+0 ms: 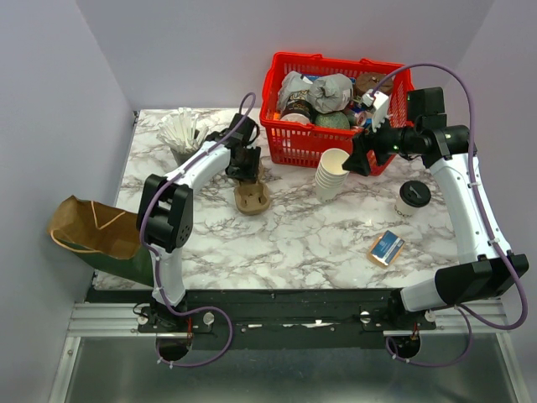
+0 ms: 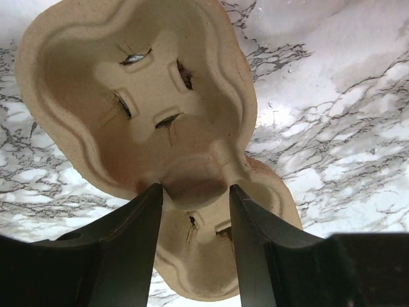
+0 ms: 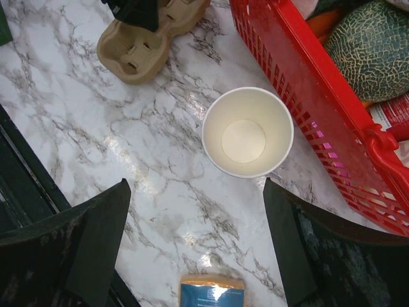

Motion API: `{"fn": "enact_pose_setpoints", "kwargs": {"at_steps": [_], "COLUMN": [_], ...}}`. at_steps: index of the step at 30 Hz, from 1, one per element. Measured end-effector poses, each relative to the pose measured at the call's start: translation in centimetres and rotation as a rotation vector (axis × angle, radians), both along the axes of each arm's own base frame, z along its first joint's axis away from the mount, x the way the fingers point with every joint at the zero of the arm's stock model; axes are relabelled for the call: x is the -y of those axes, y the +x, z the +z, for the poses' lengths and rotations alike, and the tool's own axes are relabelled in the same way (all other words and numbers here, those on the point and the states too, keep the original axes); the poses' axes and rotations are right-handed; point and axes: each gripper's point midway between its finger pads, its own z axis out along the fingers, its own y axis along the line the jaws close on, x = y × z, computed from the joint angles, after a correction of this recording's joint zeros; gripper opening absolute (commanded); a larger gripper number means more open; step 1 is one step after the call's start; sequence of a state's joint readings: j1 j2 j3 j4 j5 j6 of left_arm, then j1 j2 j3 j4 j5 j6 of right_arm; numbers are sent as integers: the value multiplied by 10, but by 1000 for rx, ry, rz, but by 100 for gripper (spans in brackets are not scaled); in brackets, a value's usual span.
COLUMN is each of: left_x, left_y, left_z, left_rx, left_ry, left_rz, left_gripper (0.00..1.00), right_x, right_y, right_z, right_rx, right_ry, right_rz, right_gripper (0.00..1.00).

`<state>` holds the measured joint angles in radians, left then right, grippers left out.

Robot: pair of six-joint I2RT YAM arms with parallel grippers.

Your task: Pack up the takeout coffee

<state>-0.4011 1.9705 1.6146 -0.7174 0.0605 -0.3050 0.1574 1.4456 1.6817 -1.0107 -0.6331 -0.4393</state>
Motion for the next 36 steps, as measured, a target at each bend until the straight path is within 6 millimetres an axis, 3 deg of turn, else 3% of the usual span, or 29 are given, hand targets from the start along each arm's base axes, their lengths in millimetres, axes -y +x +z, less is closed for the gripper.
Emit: {"fn": "enact_pose_setpoints", "kwargs": {"at_steps": [10,22,28,32,36], "left_x": [-9,-1,-3,-3,-4], "left_y": [0,-2,-1,0,3], "left_z": [-3,-5,-6,-4,-1], "left_rx": [-1,-25,-29,-22,-7], "left_ry": [47,19,26,30,41], "left_rz": [74,100,121,114,83], "left_gripper": [55,52,31,0,0], "right_x": [0,0,0,0,0], "right_y": [0,0,0,0,0], "right_z": [0,0,0,0,-2], "right_rx": [0,3,3,3,-1], "right_ry": [0,-2,-2,-3,-4], "right_rz": [0,2,3,3,3], "right_gripper": [93,93,93,93,93]}}
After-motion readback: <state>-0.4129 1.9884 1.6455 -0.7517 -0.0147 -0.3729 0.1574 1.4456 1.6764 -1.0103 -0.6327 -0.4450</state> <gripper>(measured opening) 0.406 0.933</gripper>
